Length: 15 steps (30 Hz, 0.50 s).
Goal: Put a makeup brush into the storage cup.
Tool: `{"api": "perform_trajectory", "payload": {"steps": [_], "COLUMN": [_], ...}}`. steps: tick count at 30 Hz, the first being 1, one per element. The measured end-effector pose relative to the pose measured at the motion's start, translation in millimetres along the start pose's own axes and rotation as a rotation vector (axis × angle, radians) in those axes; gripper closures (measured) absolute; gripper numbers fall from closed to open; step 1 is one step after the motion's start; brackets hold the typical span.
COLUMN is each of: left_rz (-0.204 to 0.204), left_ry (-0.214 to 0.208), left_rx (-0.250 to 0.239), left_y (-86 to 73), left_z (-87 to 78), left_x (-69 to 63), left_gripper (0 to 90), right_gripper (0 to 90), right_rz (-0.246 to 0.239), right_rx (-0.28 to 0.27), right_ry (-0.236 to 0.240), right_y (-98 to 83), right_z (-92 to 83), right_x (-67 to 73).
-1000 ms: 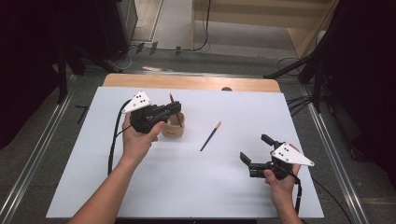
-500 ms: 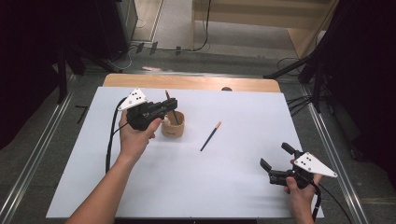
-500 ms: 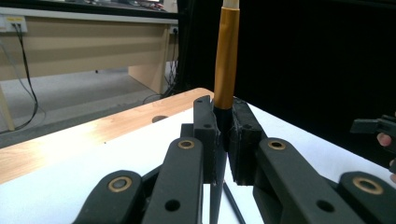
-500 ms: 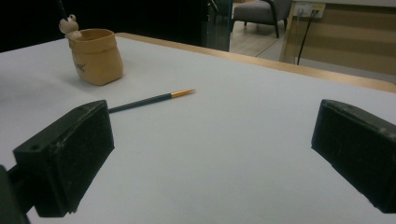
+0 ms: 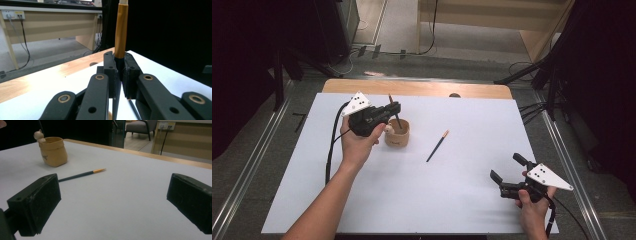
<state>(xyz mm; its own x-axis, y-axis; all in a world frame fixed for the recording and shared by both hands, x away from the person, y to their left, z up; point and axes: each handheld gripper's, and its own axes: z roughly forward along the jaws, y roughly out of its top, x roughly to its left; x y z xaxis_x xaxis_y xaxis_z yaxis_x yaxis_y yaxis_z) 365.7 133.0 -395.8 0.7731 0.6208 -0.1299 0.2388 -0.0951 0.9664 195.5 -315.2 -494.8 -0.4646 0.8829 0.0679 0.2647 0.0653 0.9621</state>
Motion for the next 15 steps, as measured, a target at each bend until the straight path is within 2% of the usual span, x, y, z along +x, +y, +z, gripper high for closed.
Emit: {"api": "perform_trajectory", "payload": {"steps": [15], "left_rz": [0.006], "left_ry": [0.044], "left_rx": [0.053], "left_y": [-20.9], "left_z": [15.2], "left_x": [3.6], "left_gripper": [83.6], "right_gripper": [0.0], "right_rz": [0.0], "right_rx": [0.0], "right_ry": [0.001], "right_y": [-1.1], "right_z": [0.1], "right_x": [-1.3]}}
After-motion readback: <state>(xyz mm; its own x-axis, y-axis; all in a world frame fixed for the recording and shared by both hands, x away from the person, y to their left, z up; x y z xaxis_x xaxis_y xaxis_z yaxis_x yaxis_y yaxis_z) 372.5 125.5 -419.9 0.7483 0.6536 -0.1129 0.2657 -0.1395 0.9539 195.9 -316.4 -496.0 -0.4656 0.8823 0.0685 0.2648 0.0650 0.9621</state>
